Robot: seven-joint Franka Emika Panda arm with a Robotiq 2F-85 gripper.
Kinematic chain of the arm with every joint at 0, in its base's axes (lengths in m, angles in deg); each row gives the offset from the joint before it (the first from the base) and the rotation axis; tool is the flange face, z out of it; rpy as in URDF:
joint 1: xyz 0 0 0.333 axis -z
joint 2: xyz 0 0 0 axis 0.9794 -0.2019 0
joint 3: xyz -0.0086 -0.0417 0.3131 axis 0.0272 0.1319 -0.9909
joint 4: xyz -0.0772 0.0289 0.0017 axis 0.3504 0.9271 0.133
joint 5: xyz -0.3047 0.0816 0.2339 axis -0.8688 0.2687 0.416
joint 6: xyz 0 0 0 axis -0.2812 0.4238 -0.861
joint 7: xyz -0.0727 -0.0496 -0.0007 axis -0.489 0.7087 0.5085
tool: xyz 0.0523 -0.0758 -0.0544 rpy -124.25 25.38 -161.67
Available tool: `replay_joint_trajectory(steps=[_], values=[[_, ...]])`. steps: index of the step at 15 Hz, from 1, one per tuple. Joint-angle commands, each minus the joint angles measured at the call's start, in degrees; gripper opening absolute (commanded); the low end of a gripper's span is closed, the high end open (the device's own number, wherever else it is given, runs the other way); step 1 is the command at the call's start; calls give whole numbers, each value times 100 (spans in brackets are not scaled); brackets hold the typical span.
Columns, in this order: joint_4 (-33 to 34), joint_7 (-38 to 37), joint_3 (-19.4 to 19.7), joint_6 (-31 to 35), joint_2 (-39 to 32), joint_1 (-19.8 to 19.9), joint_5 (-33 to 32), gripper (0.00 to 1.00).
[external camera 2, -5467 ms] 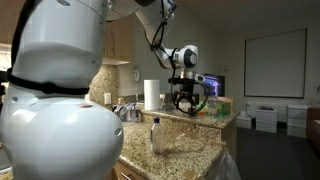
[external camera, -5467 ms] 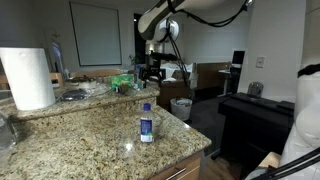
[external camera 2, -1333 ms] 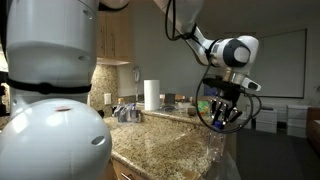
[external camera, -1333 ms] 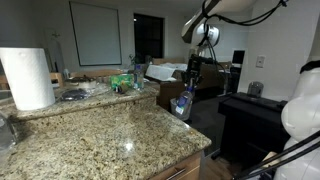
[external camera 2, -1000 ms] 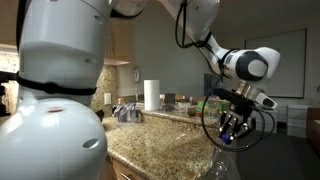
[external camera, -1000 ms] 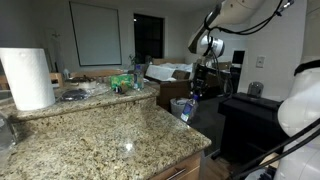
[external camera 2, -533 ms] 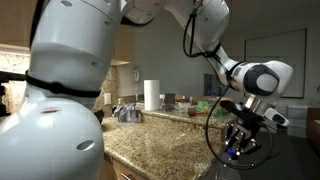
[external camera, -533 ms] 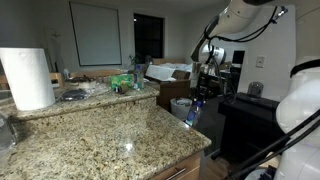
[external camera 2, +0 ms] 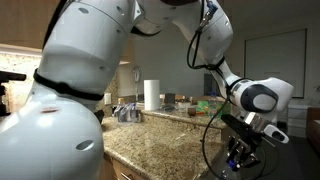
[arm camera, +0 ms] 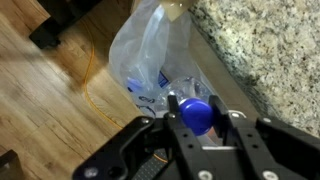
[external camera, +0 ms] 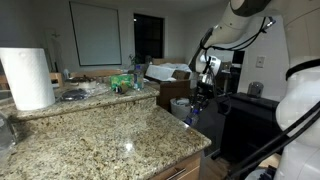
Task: Put the water bottles on the counter in the plastic bag
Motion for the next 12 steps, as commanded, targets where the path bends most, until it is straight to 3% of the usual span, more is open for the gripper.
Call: replay_joint_trajectory(steps=[1, 6, 12], values=[[-33, -34, -253, 183, -164, 85, 427, 9], [7, -32, -459, 95, -418, 40, 618, 9], [-16, -261, -391, 144, -570, -44, 300, 9]])
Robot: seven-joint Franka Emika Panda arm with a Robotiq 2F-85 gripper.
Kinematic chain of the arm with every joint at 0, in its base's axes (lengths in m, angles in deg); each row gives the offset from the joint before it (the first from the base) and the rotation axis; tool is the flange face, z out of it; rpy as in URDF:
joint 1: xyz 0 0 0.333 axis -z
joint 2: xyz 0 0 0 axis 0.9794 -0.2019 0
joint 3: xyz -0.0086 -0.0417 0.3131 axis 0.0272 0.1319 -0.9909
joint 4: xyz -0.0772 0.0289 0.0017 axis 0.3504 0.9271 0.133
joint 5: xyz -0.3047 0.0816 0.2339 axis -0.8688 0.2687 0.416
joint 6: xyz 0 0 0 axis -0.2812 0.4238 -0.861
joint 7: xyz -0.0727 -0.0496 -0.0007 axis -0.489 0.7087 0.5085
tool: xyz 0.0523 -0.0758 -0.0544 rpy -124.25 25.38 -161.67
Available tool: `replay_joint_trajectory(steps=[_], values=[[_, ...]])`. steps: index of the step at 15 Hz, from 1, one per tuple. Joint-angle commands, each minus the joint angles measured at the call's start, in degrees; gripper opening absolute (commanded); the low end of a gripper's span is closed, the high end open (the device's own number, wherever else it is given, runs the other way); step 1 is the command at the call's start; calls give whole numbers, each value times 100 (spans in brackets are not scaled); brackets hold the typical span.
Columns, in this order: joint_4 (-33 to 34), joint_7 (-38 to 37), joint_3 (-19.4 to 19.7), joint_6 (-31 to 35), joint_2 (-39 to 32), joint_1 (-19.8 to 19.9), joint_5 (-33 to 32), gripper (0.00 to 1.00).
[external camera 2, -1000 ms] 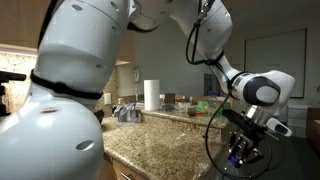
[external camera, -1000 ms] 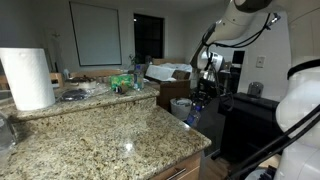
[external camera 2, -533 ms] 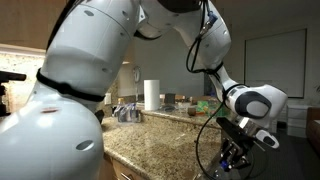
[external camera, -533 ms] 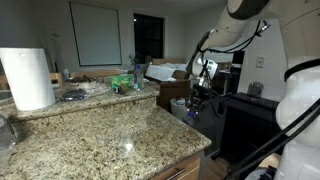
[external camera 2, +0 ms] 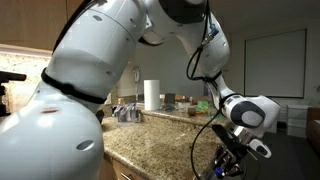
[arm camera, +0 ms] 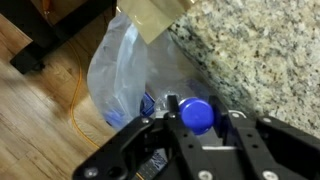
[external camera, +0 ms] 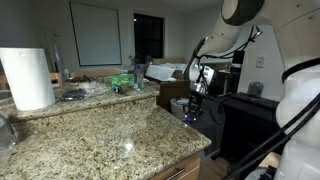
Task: Put the water bottles on the counter in the plastic bag
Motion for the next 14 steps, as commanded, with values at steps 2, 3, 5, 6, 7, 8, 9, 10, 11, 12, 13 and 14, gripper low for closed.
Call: replay_joint_trajectory(steps=[2, 3, 5, 6, 7, 8, 9, 10, 11, 12, 13, 14], values=[[-11, -308, 3, 80, 37, -66, -197, 61], [-4, -336, 0, 85, 63, -77, -216, 66], [33, -366, 4, 78, 101, -105, -261, 79], [55, -377, 3, 67, 117, -116, -286, 86], [90, -378, -7, 39, 164, -119, -299, 92], [139, -353, -30, -40, 241, -113, -291, 98], [185, -313, -49, -101, 373, -133, -326, 99], [225, -301, -67, -132, 481, -166, -377, 100], [234, -299, -98, -253, 765, -285, -577, 100], [272, -326, -107, -352, 926, -383, -793, 100], [244, -347, -103, -419, 1172, -552, -1185, 100], [263, -386, -127, -557, 1373, -677, -1471, 100]])
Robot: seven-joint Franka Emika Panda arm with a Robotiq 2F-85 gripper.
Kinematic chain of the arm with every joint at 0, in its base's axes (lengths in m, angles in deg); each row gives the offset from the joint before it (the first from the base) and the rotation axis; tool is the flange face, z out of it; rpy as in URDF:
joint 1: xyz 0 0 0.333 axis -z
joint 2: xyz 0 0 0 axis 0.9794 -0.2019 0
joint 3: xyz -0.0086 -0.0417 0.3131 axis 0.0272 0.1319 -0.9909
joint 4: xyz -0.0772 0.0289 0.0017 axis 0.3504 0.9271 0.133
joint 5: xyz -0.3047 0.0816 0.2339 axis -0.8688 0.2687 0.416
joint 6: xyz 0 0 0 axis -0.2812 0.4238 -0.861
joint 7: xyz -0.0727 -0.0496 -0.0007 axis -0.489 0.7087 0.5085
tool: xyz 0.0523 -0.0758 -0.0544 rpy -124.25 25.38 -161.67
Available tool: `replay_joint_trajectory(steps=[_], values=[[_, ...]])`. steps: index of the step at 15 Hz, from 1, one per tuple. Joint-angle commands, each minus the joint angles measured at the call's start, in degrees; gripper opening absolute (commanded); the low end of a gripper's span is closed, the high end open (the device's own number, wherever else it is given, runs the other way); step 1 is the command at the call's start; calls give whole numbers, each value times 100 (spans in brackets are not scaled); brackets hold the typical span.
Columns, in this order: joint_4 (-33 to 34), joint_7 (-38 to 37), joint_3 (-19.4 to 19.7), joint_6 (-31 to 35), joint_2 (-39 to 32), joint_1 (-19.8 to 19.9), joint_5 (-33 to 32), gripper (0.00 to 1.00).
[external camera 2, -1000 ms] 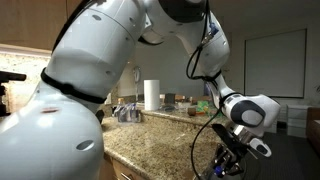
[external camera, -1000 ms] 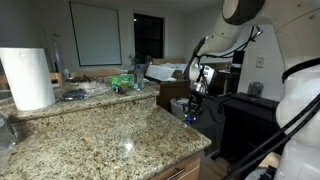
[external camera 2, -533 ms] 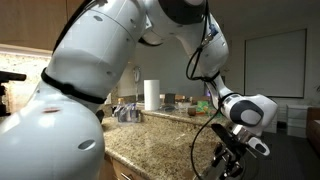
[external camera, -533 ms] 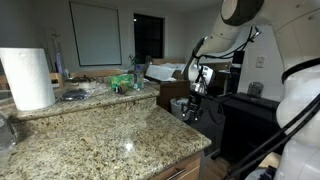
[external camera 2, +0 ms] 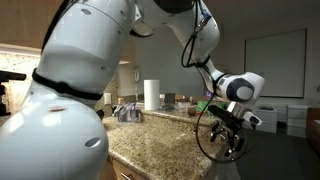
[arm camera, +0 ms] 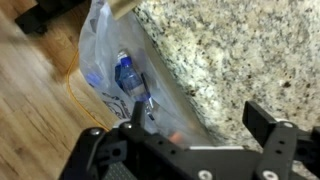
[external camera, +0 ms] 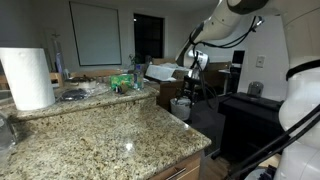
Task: Put the water bottles on the counter in the plastic bag
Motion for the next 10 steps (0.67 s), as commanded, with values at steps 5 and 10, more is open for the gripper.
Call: replay_joint_trajectory(steps=[5, 10], values=[[-728, -618, -410, -615, 2072, -1090, -1959, 100], [-1654, -1515, -1117, -563, 3369, -1660, -2577, 100]])
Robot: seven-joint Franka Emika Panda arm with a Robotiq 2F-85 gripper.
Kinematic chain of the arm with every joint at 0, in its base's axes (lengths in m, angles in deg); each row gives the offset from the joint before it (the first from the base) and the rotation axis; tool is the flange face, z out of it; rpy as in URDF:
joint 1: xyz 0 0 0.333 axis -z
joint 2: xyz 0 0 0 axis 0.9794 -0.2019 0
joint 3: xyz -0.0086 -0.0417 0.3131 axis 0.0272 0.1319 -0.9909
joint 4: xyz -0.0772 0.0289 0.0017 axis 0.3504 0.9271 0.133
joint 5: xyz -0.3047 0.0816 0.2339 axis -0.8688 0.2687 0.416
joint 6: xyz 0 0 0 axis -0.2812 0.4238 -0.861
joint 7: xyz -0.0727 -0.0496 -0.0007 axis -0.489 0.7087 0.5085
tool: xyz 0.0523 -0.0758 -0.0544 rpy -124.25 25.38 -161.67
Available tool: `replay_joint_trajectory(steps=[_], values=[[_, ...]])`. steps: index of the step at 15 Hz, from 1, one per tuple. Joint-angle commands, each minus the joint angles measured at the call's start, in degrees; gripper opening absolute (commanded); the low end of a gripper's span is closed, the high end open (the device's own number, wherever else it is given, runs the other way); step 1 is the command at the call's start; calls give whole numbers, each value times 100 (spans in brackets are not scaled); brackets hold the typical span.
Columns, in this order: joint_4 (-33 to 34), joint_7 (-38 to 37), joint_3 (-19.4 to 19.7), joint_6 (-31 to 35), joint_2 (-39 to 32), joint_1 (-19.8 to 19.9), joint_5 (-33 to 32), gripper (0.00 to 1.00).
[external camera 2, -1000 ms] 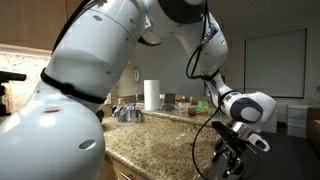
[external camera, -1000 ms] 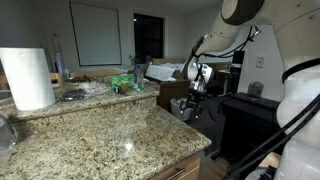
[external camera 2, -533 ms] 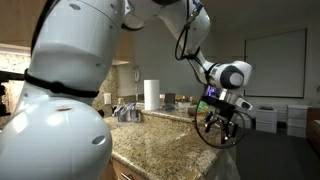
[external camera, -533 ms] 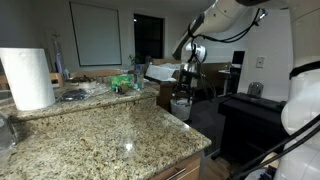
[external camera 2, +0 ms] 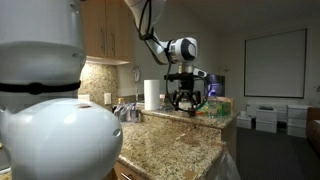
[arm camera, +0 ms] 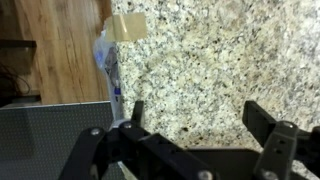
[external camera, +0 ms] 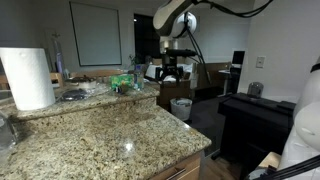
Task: Put the water bottles on the counter in the plastic bag
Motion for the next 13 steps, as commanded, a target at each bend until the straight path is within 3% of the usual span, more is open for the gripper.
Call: replay_joint_trajectory(steps=[1, 7, 9, 13], values=[[-1059, -742, -515, 252, 1159, -289, -349, 100], [-1888, -1640, -1152, 104, 2210, -462, -107, 100], [-1676, -1488, -1176, 67, 1996, -437, -142, 100], [-1863, -1522, -1202, 66, 2198, -431, -137, 100]])
